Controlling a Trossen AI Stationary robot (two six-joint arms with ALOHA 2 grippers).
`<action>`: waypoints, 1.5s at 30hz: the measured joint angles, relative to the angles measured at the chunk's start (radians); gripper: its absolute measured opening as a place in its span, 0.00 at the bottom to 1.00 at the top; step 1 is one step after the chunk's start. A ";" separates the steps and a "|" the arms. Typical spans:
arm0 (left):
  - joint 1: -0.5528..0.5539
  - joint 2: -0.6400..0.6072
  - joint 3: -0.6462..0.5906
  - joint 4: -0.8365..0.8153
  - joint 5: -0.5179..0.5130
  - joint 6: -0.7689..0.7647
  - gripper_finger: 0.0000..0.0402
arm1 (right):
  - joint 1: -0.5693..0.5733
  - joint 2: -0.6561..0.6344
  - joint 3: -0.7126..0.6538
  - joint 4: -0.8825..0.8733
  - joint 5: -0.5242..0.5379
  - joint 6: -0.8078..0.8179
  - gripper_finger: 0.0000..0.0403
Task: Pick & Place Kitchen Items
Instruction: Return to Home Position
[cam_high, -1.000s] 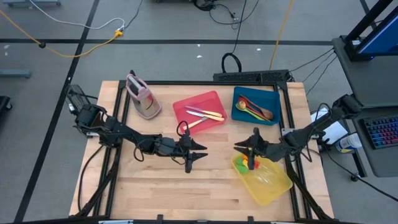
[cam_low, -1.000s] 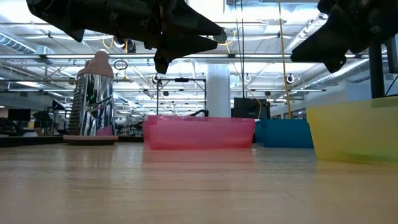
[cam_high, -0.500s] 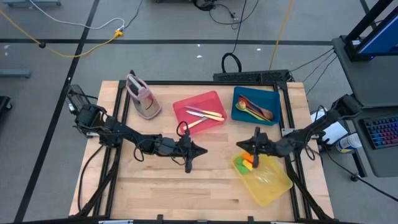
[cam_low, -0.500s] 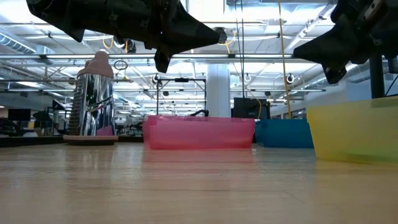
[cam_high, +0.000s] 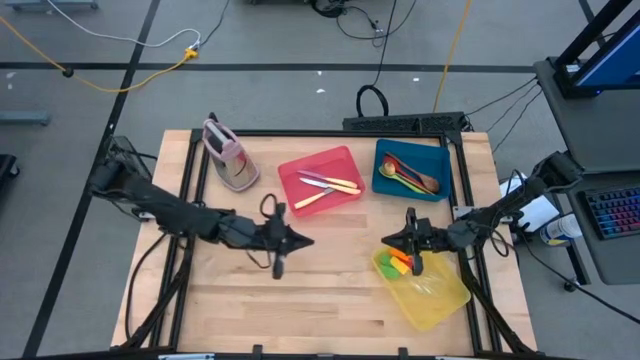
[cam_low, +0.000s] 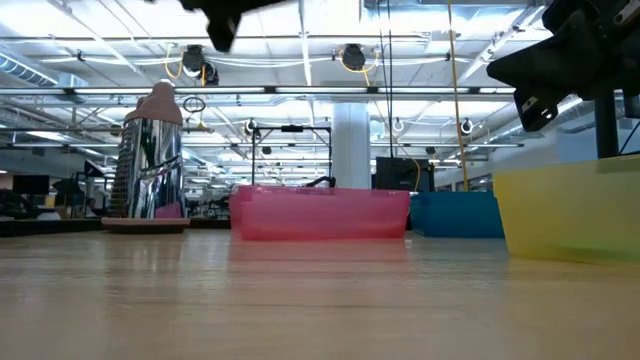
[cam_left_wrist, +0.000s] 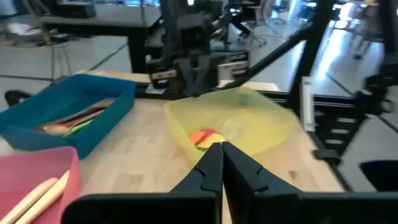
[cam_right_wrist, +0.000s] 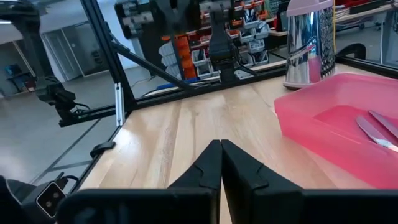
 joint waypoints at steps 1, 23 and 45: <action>-0.005 -0.032 0.000 -0.039 0.004 0.000 0.02 | 0.000 0.000 0.000 -0.001 0.000 0.000 0.01; -0.025 -0.399 -0.001 -0.599 -0.070 -0.073 0.08 | 0.000 -0.059 0.000 -0.009 0.000 -0.235 0.01; -0.025 -0.736 -0.177 -0.727 -0.180 -0.125 0.08 | 0.000 -0.631 0.000 -0.610 0.004 -0.269 0.00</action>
